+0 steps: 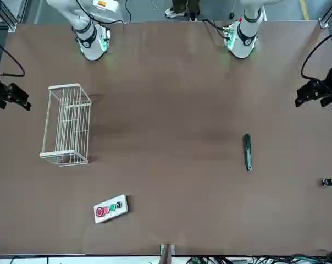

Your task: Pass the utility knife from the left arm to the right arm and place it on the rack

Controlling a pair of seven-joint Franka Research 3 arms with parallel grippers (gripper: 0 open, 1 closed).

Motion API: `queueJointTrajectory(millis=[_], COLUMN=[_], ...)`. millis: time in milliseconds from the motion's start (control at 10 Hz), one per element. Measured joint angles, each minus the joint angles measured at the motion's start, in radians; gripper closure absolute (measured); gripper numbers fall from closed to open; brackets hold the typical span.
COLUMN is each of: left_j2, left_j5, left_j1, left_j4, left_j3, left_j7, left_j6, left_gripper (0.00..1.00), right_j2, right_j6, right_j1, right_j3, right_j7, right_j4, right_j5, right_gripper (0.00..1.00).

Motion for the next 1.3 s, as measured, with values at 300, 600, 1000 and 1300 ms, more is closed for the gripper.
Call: queueJointTrajectory(millis=[300, 600, 1000, 1300], left_j2=[0.0, 0.003, 0.075, 0.101], left_j5=[0.0, 0.024, 0.037, 0.042], left_j1=[0.004, 0.001, -0.014, -0.011], left_j4=[0.001, -0.034, -0.173, -0.346], left_j3=[0.0, -0.006, -0.022, -0.022], left_j7=[0.001, -0.013, -0.149, -0.17], left_j6=[0.0, 0.036, 0.222, 0.465], left_gripper=[0.0, 0.0, 0.0, 0.0], right_j2=[0.0, 0.0, 0.001, 0.007], right_j6=[0.002, -0.003, -0.002, 0.03], right_j1=[0.0, -0.003, -0.009, -0.01], right_j3=[0.002, 0.002, 0.001, 0.002], right_j7=[0.012, 0.022, 0.024, 0.024], right_j4=[0.0, -0.001, -0.002, -0.002], right_j5=[0.0, 0.0, 0.0, 0.0], right_gripper=[0.0, 0.0, 0.0, 0.0])
